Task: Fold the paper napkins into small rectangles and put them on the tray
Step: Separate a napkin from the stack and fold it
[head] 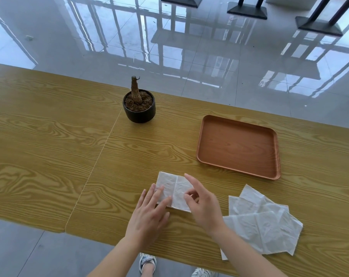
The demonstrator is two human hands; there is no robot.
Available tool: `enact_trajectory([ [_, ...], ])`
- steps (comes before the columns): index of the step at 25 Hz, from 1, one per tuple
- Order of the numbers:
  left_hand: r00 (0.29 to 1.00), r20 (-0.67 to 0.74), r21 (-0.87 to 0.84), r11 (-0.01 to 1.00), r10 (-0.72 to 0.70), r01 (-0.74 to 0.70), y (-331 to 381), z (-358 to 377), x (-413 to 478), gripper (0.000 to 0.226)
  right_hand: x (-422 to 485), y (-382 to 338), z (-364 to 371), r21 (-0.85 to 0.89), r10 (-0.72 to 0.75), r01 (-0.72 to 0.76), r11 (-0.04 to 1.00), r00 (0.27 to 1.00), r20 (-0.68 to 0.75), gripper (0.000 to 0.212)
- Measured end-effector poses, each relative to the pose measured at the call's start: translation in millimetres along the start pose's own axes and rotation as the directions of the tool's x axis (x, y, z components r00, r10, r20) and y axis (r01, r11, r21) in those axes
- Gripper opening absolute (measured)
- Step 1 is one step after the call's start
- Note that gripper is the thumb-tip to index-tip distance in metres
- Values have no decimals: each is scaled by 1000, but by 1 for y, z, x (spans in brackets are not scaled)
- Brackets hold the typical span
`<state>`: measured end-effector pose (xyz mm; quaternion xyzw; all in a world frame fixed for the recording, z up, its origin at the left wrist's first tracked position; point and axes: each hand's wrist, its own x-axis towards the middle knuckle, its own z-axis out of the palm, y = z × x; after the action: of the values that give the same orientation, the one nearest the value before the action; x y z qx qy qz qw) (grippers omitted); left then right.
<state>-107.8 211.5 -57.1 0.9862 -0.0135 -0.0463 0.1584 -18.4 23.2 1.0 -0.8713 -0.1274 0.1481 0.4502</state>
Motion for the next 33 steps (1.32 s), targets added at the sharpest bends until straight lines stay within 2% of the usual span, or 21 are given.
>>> enact_trajectory([
  [2,998,-50,-36,999,-37,35,-2,-2,-2,41,4,13,-7,-205,-94,74,976,992,-88,41],
  [3,995,-77,-54,997,-64,60,-3,-2,-3,42,8,20,-12,-323,-148,119,939,987,-64,37],
  [5,987,-117,-89,991,-111,100,0,-3,-5,44,17,30,-18,-524,-221,278,805,960,171,35],
  [7,987,-130,-97,992,-99,87,6,-2,-6,43,21,36,-22,-599,-192,394,698,908,373,32],
  [8,989,-127,-89,994,-81,70,9,-1,-6,43,19,37,-23,-614,-190,404,678,903,384,29],
  [10,992,-109,-69,996,-68,61,13,1,-6,45,7,37,-20,-647,-195,358,673,930,312,26],
  [15,996,-71,15,998,-63,64,16,3,-8,44,-30,32,2,-622,-175,281,731,958,227,28],
  [19,998,-45,58,997,-46,48,14,3,-8,45,-38,31,5,-637,-167,259,726,965,202,35],
  [22,996,-66,40,997,-65,68,14,2,-7,44,-42,28,5,-589,-147,274,760,956,255,21],
  [24,988,-107,-21,993,-114,113,16,-4,-2,36,-24,25,0,-518,-108,193,834,976,189,17],
  [26,975,-139,-85,983,-176,165,17,-12,10,24,8,22,-9,-444,-54,75,893,997,60,20],
  [28,963,-111,-130,964,-248,233,17,-22,26,27,40,18,-18,-411,-7,8,912,1000,4,26],
  [33,909,42,-188,890,-415,415,17,-37,65,55,79,20,-20,-511,68,29,859,983,169,44],
])
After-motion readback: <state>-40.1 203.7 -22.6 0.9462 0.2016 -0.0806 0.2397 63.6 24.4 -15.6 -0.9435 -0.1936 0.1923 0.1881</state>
